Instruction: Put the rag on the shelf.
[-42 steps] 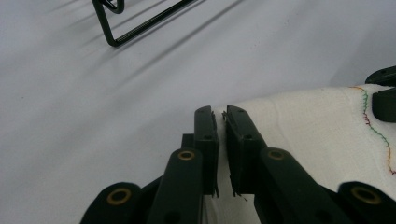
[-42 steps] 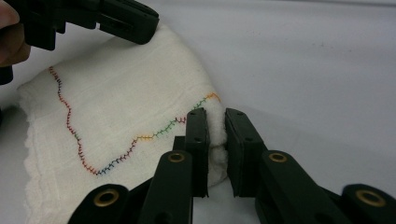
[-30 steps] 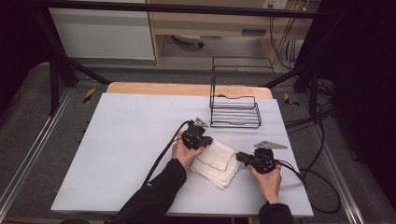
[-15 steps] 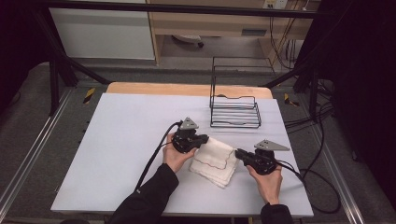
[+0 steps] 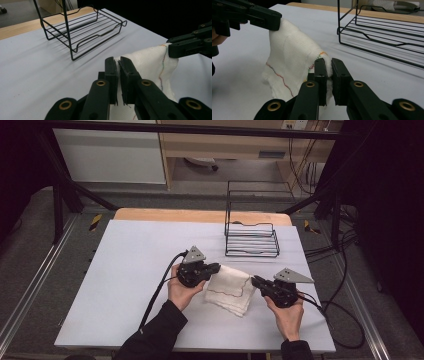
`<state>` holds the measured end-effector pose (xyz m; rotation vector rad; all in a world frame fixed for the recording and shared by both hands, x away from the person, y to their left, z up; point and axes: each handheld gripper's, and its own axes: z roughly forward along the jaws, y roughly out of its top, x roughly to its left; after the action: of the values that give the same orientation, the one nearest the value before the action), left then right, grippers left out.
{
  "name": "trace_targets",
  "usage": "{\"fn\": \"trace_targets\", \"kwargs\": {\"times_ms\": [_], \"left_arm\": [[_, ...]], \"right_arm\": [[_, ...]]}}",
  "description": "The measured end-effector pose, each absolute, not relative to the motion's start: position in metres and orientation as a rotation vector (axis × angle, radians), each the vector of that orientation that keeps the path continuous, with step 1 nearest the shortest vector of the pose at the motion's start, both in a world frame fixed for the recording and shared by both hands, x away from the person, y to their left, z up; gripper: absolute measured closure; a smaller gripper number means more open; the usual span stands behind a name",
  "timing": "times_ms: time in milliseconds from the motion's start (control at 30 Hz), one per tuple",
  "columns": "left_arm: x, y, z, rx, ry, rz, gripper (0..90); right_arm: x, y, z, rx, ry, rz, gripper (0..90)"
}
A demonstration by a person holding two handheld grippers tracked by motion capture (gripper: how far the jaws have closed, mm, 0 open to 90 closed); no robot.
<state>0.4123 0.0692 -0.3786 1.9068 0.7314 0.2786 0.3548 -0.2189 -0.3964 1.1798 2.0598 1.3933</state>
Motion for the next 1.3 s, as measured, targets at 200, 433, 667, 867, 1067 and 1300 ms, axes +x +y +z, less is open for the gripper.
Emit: {"fn": "trace_targets", "kwargs": {"times_ms": [200, 433, 667, 867, 1067, 1300], "left_arm": [[0.406, 0.075, -0.373, 1.864, 0.73, 0.282, 85.0], [0.397, 0.083, -0.36, 1.798, 0.718, 0.303, 85.0], [0.392, 0.087, -0.347, 1.747, 0.706, 0.334, 85.1], [0.391, 0.089, -0.335, 1.721, 0.698, 0.361, 85.1], [0.39, 0.088, -0.324, 1.684, 0.685, 0.392, 85.2], [0.389, 0.086, -0.315, 1.642, 0.67, 0.415, 85.2]], "right_arm": [[0.351, -0.216, -0.387, 1.142, 2.04, 1.4, 83.6], [0.344, -0.212, -0.367, 1.066, 1.998, 1.407, 83.6], [0.343, -0.208, -0.35, 1.004, 1.97, 1.404, 83.7], [0.344, -0.205, -0.337, 0.966, 1.934, 1.413, 83.8], [0.342, -0.205, -0.328, 0.942, 1.889, 1.433, 83.8], [0.341, -0.207, -0.321, 0.931, 1.86, 1.457, 83.8]]}}
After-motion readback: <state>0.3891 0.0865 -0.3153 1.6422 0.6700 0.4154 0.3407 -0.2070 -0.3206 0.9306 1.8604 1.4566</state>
